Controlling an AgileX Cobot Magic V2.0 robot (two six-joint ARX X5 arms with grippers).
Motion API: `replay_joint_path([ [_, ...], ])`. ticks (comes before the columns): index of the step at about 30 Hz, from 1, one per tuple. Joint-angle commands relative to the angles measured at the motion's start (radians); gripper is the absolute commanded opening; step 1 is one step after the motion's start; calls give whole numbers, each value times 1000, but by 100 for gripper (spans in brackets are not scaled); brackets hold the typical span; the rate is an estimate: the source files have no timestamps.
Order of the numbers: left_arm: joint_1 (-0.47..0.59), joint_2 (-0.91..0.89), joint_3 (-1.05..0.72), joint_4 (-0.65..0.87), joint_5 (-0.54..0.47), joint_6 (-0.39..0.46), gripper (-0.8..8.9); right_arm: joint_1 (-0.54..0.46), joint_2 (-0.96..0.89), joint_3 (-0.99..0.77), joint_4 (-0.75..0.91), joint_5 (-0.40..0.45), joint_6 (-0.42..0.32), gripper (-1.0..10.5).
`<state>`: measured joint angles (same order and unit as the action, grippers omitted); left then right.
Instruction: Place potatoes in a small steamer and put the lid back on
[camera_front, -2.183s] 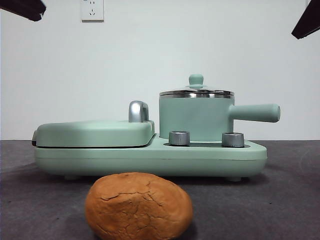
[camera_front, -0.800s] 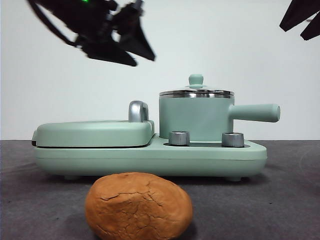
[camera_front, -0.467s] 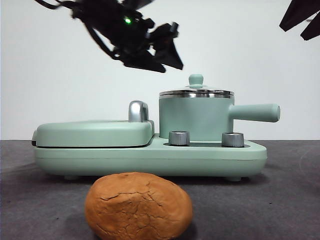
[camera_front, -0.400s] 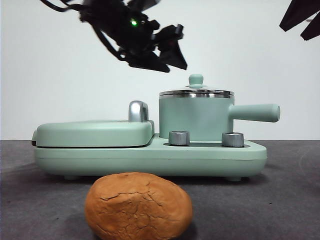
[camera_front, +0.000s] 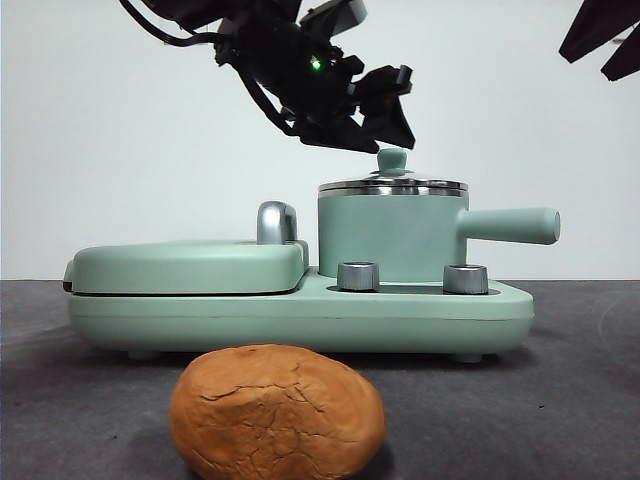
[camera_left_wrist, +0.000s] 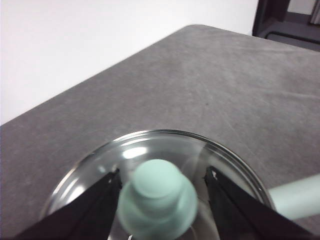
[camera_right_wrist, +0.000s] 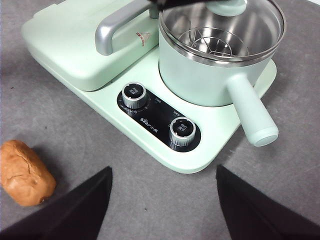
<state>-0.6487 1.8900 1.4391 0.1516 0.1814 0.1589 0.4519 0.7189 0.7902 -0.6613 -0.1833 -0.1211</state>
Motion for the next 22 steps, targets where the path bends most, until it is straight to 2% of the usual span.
replay_joint_path([
  [1,-9,35,27,14,0,34,277,7,5,13,10,-2,17,329],
  [13,-7,65,27,53,-2,35,273,7,5,13,10,-2,17,329],
  [15,-7,65,27,53,-3,35,222,7,5,13,10,-2,17,329],
  [17,-7,65,27,54,-7,35,110,7,5,13,10,-2,17,329],
  [19,-7,65,27,54,-16,37,40,7,5,13,9,-2,17,329],
  [22,-7,65,27,54,-35,38,22,7,5,13,7,-2,17,329],
])
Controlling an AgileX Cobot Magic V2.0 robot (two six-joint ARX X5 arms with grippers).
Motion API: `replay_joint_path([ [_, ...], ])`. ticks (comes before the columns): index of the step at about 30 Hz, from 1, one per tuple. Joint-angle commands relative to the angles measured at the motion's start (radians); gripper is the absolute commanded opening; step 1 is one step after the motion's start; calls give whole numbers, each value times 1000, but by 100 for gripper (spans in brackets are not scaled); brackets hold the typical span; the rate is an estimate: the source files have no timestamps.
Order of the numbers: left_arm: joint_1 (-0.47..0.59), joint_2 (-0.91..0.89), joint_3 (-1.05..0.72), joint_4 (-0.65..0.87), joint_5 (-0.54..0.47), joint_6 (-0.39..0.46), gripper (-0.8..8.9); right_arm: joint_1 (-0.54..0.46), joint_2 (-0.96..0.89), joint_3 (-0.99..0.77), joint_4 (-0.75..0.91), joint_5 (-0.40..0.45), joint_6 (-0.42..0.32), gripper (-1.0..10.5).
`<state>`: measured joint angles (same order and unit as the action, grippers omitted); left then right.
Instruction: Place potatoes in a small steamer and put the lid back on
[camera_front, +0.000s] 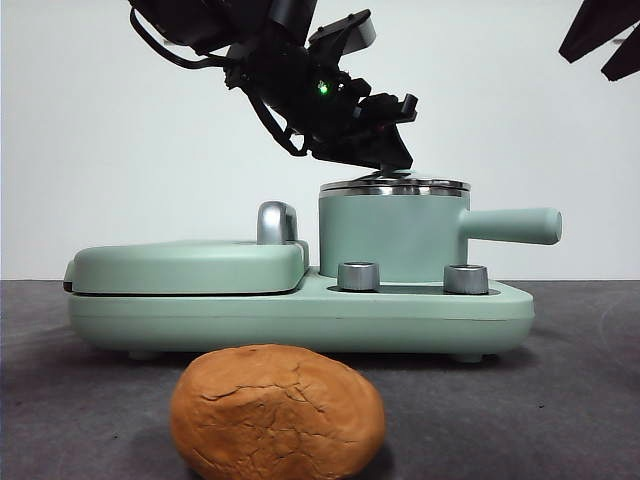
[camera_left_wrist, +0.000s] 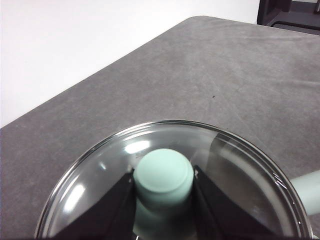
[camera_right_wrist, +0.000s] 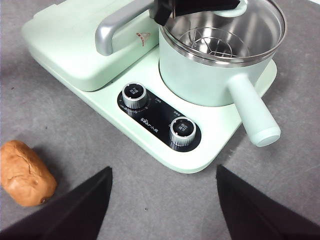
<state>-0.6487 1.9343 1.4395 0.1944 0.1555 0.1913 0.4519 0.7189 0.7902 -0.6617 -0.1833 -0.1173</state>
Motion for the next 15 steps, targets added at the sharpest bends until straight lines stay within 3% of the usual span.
replay_joint_path([
  [1,-7,21,27,11,-10,6,15,7,5,13,6,-2,13,329],
  [15,-7,-28,39,15,-10,6,15,7,5,13,2,-2,13,329],
])
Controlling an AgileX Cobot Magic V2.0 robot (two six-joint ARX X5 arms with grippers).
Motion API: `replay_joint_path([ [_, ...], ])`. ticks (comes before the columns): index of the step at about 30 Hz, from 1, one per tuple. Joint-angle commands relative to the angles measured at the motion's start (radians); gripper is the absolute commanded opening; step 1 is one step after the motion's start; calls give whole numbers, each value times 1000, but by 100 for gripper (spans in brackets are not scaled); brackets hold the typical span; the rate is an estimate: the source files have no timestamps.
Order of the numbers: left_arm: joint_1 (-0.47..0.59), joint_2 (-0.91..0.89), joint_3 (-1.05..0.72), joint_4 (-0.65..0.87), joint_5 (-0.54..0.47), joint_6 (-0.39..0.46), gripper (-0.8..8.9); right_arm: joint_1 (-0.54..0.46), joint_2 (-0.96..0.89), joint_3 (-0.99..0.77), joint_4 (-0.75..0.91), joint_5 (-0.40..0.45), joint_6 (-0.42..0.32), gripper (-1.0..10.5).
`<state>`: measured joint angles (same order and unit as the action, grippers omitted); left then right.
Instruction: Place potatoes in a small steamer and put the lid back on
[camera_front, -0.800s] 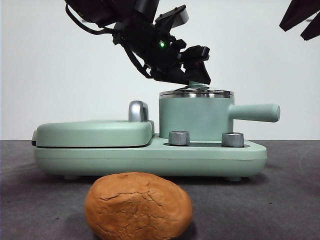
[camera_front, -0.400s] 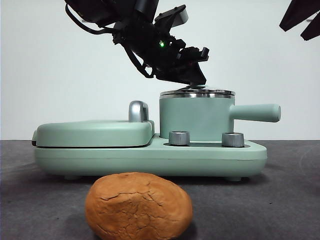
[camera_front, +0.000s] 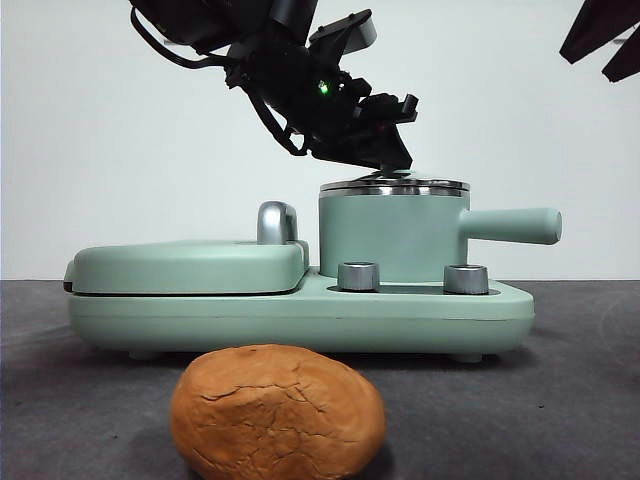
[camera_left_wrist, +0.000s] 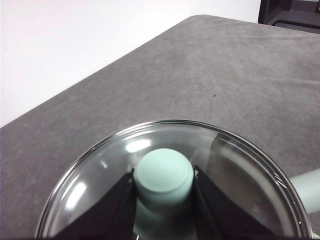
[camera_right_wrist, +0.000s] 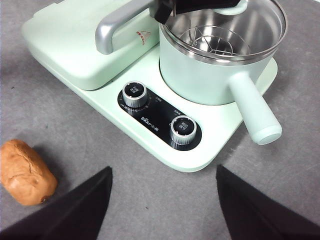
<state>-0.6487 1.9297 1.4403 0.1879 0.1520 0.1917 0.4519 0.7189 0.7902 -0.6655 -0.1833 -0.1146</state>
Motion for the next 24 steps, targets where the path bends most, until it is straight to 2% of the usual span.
replay_joint_path([
  [1,-7,-30,39,23,-7,6,15,7,5,13,6,-2,11,329],
  [11,2,-130,40,-23,-31,-3,15,7,5,13,6,-2,11,329],
  [15,8,-200,40,-182,-32,-95,16,7,6,13,5,-3,10,330],
  [18,13,-247,40,-308,-84,-167,17,7,6,13,6,-5,10,330],
  [24,13,-338,33,-488,-114,-175,17,28,13,13,5,-55,-13,339],
])
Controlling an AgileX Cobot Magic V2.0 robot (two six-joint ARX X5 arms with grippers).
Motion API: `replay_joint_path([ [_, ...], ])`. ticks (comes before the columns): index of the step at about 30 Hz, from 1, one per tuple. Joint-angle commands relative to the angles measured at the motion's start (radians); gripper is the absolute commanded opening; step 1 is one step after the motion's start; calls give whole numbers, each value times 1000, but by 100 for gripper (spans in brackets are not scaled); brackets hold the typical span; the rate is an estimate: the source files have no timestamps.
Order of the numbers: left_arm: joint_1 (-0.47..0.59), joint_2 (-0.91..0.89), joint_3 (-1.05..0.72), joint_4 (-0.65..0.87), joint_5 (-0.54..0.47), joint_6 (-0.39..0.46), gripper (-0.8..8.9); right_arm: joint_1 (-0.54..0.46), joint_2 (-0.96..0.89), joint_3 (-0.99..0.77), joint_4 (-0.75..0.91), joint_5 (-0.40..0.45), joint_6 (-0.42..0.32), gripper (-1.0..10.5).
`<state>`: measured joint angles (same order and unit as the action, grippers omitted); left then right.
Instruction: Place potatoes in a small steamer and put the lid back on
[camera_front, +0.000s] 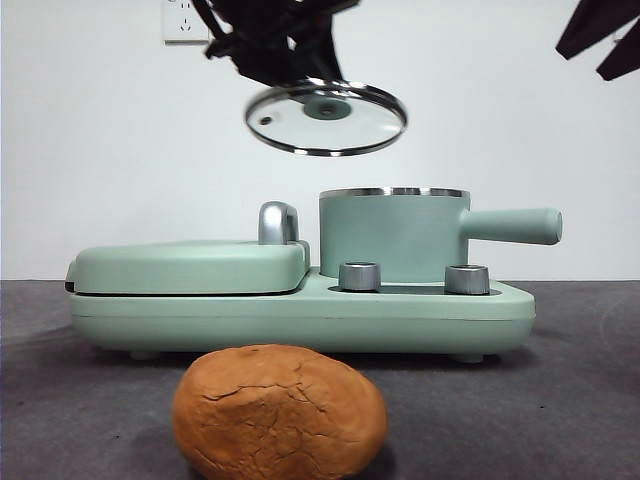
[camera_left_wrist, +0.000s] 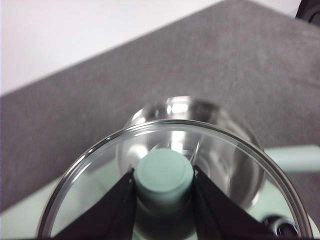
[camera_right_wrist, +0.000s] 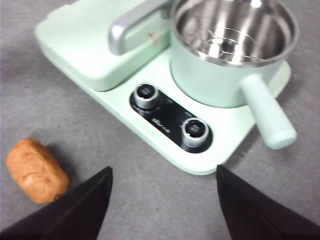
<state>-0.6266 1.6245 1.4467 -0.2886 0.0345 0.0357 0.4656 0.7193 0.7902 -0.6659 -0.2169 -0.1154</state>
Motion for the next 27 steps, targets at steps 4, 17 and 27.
replay_joint_path([
  [4,-8,-103,6,-81,3,-18,17,54,60,13,-11,-63,-56,384],
  [17,0,-291,-53,-245,-42,-14,16,338,382,13,88,-72,-195,385],
  [27,37,-369,-53,-288,-65,6,15,504,588,13,251,-63,-213,385],
])
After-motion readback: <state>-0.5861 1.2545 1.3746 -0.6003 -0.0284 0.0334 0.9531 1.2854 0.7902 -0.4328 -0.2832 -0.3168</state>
